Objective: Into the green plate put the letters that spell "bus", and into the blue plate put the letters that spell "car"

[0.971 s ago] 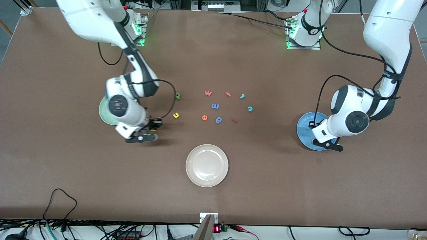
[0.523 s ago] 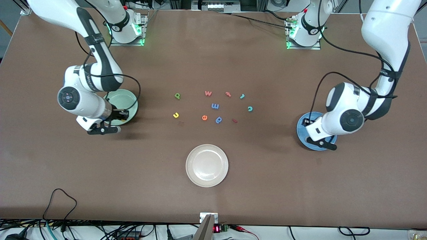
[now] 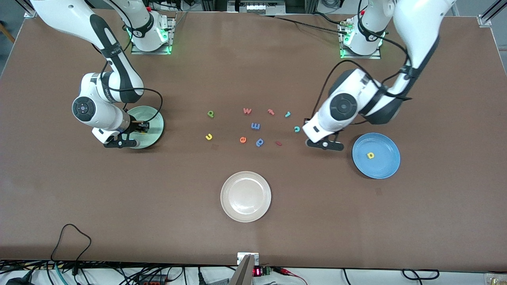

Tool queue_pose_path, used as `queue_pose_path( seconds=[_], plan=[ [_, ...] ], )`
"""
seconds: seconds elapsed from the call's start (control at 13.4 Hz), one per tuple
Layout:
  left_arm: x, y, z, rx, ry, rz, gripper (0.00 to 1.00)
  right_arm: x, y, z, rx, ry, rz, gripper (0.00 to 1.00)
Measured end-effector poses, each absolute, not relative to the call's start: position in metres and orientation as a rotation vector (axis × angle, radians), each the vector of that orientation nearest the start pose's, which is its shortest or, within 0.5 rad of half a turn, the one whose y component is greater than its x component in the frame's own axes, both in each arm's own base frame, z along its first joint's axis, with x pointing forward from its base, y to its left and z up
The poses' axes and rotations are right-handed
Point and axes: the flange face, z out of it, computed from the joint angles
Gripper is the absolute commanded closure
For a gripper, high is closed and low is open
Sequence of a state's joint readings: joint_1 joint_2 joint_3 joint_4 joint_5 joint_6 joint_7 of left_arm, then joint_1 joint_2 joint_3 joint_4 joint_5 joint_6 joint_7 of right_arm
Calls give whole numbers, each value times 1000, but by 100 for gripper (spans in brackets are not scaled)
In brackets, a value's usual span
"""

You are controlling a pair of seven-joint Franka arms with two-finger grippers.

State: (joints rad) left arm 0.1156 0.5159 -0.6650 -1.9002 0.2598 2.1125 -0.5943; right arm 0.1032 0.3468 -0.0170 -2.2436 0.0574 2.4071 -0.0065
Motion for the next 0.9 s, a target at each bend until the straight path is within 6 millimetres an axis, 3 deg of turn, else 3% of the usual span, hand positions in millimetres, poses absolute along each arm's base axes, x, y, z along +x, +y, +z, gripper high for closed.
queue_pose_path(
  seconds=[0.07,0.15,0.22,0.6,0.67,0.9],
  plan=[
    [526,-298,250,-3147,63,301,36,521,43,197,-3106,-68,288,54],
    [519,-302,234,-3170,24,300,38,521,40,197,-3105,-64,288,9],
    [515,-304,222,-3178,5,316,38,521,39,197,-3104,-64,289,0],
    [505,-314,202,-3191,-3,348,43,526,35,209,-3103,-62,251,0],
    [504,-316,200,-3181,12,340,43,527,46,217,-3098,-90,227,0],
    [503,-318,188,-3157,0,281,43,531,109,243,-3075,-146,150,1]
  ],
)
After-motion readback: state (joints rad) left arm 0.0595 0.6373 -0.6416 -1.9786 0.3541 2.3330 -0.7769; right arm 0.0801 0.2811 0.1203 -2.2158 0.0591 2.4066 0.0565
